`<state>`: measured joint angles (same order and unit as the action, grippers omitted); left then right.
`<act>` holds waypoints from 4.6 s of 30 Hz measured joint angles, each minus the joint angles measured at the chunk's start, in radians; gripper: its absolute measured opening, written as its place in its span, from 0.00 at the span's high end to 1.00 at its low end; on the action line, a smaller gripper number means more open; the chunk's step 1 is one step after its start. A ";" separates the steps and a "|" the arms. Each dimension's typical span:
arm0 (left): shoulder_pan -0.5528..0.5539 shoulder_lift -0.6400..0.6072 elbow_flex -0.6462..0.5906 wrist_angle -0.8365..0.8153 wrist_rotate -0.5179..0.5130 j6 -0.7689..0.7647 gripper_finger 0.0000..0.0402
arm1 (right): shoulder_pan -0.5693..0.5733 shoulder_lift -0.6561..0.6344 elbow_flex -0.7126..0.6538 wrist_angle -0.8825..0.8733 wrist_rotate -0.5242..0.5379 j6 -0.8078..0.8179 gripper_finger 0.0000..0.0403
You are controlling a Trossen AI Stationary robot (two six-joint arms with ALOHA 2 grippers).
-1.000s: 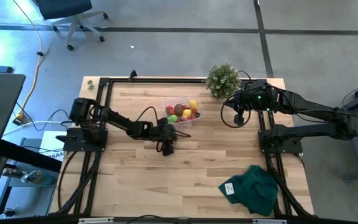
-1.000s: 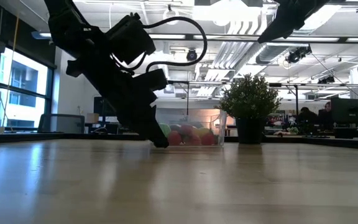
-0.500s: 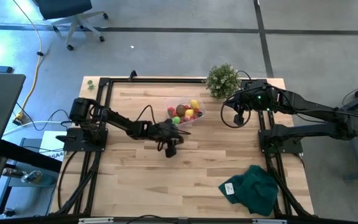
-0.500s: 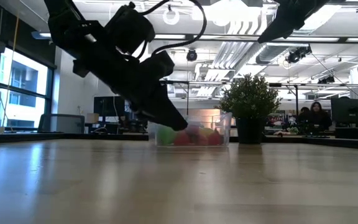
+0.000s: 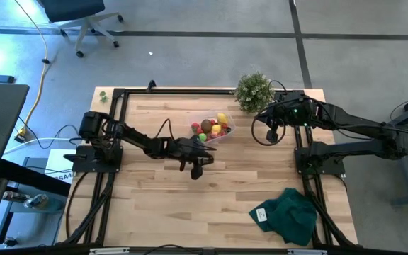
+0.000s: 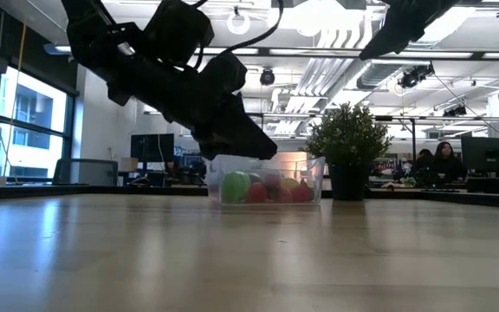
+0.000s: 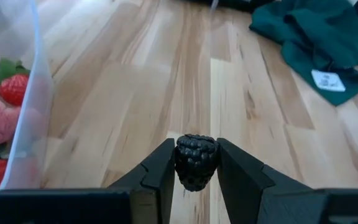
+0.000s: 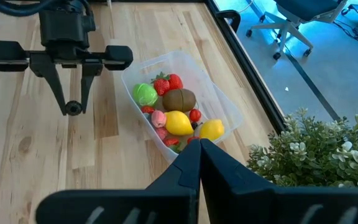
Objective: Pick and placing Produce into tupperware
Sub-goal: Put the blackberry into the transparent bin, then return to Home Position
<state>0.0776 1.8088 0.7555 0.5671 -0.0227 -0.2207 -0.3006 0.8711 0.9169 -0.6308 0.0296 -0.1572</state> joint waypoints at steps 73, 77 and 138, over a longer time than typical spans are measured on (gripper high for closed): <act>0.361 0.240 0.840 -1.092 0.165 0.537 0.60 | 0.000 0.000 0.000 0.000 0.000 0.000 1.00; 0.360 0.240 0.840 -1.089 0.153 0.537 0.54 | 0.000 0.000 0.000 0.000 0.000 0.000 1.00; 0.061 -0.962 0.664 -1.197 0.033 0.456 1.00 | 0.000 0.000 0.000 0.000 0.000 0.000 1.00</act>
<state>0.1385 0.8466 1.4196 -0.6301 0.0100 0.2354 -0.3004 0.8711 0.9169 -0.6310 0.0298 -0.1571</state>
